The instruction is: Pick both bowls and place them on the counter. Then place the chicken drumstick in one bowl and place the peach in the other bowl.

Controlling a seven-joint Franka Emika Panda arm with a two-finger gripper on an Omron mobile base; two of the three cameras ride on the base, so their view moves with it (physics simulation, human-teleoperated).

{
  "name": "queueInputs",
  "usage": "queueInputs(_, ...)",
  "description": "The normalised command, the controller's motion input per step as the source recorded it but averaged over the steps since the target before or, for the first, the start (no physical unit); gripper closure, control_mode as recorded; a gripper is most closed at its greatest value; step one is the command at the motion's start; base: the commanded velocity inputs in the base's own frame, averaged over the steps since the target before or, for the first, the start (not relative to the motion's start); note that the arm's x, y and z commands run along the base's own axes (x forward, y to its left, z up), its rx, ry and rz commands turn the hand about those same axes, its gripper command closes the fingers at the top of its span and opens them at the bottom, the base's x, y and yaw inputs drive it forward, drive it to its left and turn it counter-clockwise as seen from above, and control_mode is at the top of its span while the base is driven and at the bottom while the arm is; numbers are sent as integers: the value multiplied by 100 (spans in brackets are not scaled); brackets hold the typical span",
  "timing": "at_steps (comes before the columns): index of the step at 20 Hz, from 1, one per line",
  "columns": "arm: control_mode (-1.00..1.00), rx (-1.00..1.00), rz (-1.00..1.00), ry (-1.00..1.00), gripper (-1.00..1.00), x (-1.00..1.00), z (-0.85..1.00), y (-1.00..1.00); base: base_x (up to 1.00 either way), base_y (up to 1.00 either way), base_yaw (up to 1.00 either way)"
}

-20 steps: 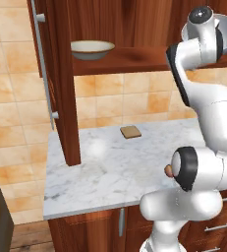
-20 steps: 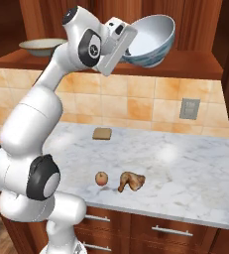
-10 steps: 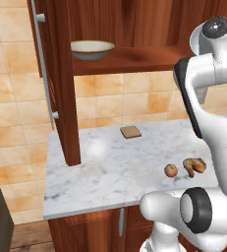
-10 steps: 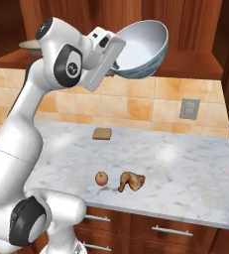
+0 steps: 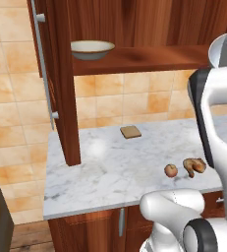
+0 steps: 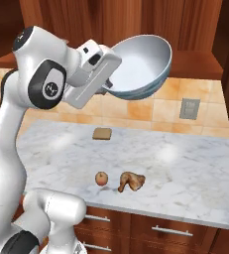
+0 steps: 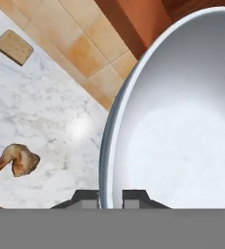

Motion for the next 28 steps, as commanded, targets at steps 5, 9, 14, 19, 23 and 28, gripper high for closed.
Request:
queueInputs(5,-100,12,-4,10,100,-57,-49,-13,0,0,0)
queueInputs(9,-100,13,-3,19,100,-14,-64,-24,0,0,0)
queueInputs(14,-100,9,-2,18,100,0,-52,-22,0,0,0)
queueInputs(19,-100,5,-1,17,100,0,-53,-27,0,0,0)
queueInputs(23,-100,0,0,13,100,4,-55,-34,0,0,0)
queueInputs(28,-100,0,0,7,100,15,-58,-35,0,0,0)
